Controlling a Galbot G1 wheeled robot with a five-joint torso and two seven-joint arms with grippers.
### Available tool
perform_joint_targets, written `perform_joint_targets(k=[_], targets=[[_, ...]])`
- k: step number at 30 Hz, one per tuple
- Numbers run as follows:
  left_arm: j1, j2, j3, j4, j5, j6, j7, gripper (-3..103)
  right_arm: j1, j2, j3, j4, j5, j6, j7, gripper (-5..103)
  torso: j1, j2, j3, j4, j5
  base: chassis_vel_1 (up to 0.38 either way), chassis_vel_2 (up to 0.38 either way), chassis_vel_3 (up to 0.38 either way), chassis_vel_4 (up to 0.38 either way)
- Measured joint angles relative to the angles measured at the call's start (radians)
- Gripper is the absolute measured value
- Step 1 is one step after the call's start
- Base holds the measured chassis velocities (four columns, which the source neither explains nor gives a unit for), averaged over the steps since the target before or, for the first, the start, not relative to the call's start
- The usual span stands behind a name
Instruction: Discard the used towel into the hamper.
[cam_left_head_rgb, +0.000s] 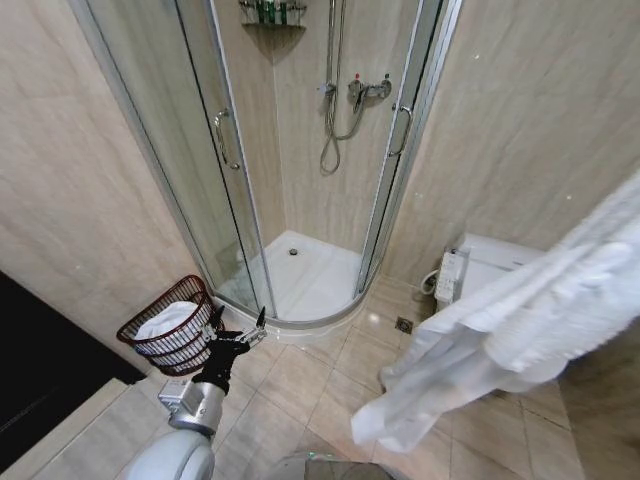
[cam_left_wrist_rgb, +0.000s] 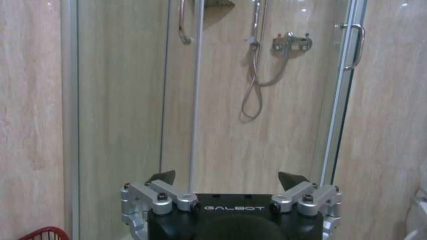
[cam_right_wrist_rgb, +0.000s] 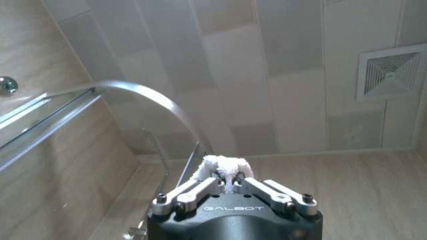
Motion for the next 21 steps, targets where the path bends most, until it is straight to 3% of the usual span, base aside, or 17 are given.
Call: perform_joint_targets(k=[21], targets=[[0.0,0.0,0.0,0.0,0.0,0.0,0.0,100,0.022,-0.105,0.078,-0.054,0.091,-0.02,0.011,2,0.043,0.098,0.055,0.0,-0.0001,0.0,0.0,0.0,0.0]])
